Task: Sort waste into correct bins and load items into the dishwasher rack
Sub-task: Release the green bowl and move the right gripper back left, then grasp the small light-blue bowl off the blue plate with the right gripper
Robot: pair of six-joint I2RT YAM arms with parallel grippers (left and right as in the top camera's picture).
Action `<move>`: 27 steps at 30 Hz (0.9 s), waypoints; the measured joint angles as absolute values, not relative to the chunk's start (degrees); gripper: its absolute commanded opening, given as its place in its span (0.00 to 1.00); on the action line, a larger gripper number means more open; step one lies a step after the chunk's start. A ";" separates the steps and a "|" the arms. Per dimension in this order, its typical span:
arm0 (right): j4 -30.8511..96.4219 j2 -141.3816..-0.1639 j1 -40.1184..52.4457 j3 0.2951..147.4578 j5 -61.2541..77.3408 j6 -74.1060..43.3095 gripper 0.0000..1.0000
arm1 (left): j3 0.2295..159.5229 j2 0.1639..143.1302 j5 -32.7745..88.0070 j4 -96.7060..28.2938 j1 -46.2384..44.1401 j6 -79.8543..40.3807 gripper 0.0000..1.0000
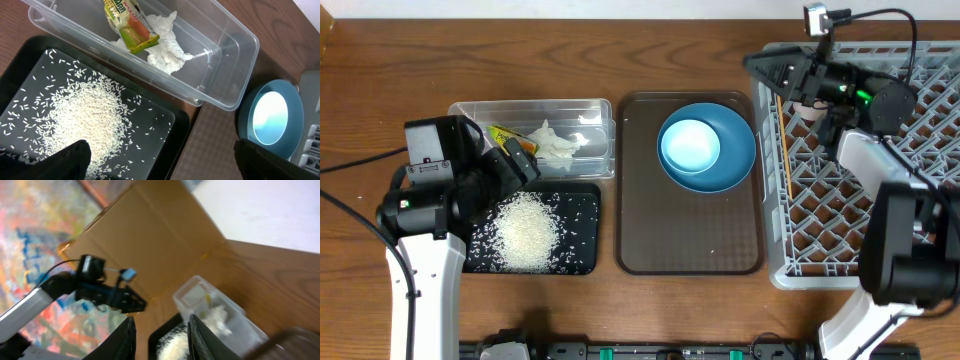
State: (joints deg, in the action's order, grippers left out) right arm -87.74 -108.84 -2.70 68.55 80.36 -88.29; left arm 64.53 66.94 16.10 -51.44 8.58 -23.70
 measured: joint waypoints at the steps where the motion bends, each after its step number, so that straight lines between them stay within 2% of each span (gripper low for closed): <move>1: -87.48 -107.55 -1.91 68.55 80.34 -88.44 0.33 | 64.53 66.94 16.10 -51.44 8.58 -23.70 0.95; 6: -71.31 -100.88 0.32 68.60 79.40 -84.07 0.32 | 64.53 66.94 16.12 -51.48 8.58 -23.70 0.94; 10: -40.88 -98.56 0.32 68.93 72.42 -73.14 0.32 | 64.53 66.94 16.12 -51.48 8.58 -23.73 0.95; 12: -22.28 -98.35 0.36 68.95 64.45 -64.79 0.33 | 64.53 66.94 16.10 -51.42 8.58 -23.70 0.95; 15: -6.52 -98.39 0.89 68.16 54.17 -51.18 0.34 | 64.53 66.94 16.12 -51.40 8.58 -23.73 0.94; 20: 5.56 -98.17 6.39 68.18 41.93 -32.73 0.34 | 64.53 66.94 16.10 -51.46 8.58 -23.70 0.95; 24: 15.55 -97.65 14.06 68.20 29.41 -23.53 0.36 | 64.53 66.94 16.10 -51.44 8.58 -23.70 0.94; 27: 20.67 -97.54 19.77 68.16 18.15 -18.90 0.41 | 64.53 66.94 16.10 -51.44 8.58 -23.70 0.94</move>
